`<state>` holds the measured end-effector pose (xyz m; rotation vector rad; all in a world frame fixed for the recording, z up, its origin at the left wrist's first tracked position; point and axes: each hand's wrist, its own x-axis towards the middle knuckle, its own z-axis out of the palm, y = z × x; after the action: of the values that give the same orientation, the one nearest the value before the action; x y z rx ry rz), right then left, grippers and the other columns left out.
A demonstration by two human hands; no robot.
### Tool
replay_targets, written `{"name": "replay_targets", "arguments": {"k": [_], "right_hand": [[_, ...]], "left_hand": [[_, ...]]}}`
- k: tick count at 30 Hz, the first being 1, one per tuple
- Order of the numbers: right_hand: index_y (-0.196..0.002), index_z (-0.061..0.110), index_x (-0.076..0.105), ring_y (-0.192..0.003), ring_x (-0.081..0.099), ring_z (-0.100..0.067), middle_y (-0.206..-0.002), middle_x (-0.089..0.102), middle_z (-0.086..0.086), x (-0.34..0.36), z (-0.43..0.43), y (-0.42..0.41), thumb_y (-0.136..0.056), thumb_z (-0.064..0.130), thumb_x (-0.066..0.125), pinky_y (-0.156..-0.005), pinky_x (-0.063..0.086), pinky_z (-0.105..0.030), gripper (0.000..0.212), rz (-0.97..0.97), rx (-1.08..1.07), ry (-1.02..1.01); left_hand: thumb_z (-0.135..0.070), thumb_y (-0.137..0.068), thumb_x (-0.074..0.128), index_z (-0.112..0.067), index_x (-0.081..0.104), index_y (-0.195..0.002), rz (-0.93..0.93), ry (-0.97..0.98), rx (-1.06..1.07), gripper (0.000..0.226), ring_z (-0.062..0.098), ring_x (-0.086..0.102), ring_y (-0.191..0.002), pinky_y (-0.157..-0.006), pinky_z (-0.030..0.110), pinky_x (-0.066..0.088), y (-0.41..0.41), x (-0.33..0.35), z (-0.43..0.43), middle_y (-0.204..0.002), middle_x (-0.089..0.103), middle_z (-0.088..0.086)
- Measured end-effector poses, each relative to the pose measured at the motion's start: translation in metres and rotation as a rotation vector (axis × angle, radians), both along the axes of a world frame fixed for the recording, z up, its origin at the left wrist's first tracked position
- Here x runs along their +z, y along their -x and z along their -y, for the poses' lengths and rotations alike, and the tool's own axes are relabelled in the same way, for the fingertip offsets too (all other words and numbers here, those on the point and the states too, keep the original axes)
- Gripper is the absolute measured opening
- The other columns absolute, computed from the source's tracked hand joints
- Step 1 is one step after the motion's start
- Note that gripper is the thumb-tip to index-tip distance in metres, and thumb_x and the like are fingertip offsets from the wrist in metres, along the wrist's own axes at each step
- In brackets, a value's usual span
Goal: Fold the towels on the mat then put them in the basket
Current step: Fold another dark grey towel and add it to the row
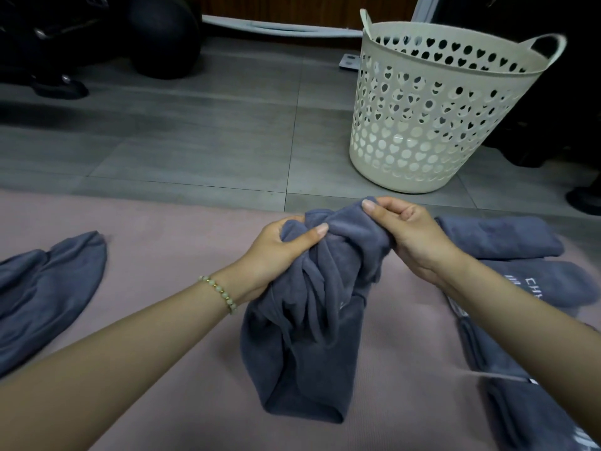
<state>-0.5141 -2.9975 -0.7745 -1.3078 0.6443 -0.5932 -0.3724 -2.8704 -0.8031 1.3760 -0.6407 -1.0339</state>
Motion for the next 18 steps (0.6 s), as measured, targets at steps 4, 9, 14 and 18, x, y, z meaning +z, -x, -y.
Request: {"name": "replay_targets", "arguments": {"k": [4, 9, 14, 18], "right_hand": [[-0.078, 0.011, 0.065, -0.055, 0.060, 0.002, -0.059, 0.067, 0.009, 0.018, -0.006, 0.004, -0.084, 0.013, 0.062, -0.052, 0.046, -0.010, 0.007, -0.115, 0.105, 0.195], [-0.077, 0.015, 0.071, -0.067, 0.063, 0.005, -0.069, 0.071, 0.011, 0.024, -0.019, -0.004, -0.079, 0.010, 0.069, -0.064, 0.046, -0.008, 0.006, -0.160, 0.271, 0.412], [-0.080, 0.012, 0.072, -0.072, 0.064, 0.002, -0.073, 0.073, 0.008, 0.020, -0.017, -0.012, -0.079, 0.008, 0.071, -0.069, 0.048, -0.010, 0.004, -0.147, 0.241, 0.460], [-0.077, 0.013, 0.070, -0.072, 0.064, -0.005, -0.072, 0.071, 0.004, 0.016, -0.015, -0.014, -0.075, 0.010, 0.073, -0.070, 0.051, -0.011, 0.004, -0.119, 0.219, 0.414]], "left_hand": [[-0.028, -0.089, 0.062, 0.017, 0.055, -0.110, -0.085, -0.033, 0.087, 0.050, 0.023, 0.063, -0.081, -0.067, 0.023, 0.055, -0.004, 0.001, -0.005, -0.097, 0.065, 0.021], [-0.026, -0.093, 0.056, 0.001, 0.070, -0.086, 0.018, -0.029, -0.047, 0.030, 0.011, 0.063, -0.074, -0.067, 0.021, 0.053, 0.003, 0.009, -0.006, -0.084, 0.071, 0.010], [-0.030, -0.097, 0.048, -0.010, 0.058, -0.070, 0.007, -0.014, -0.096, 0.035, 0.006, 0.059, -0.063, -0.058, 0.014, 0.048, 0.005, 0.009, -0.007, -0.066, 0.064, -0.002], [-0.035, -0.096, 0.045, -0.006, 0.067, -0.088, 0.003, -0.012, -0.167, 0.037, 0.009, 0.067, -0.071, -0.062, 0.016, 0.051, 0.003, 0.013, -0.012, -0.076, 0.072, 0.003]]}}
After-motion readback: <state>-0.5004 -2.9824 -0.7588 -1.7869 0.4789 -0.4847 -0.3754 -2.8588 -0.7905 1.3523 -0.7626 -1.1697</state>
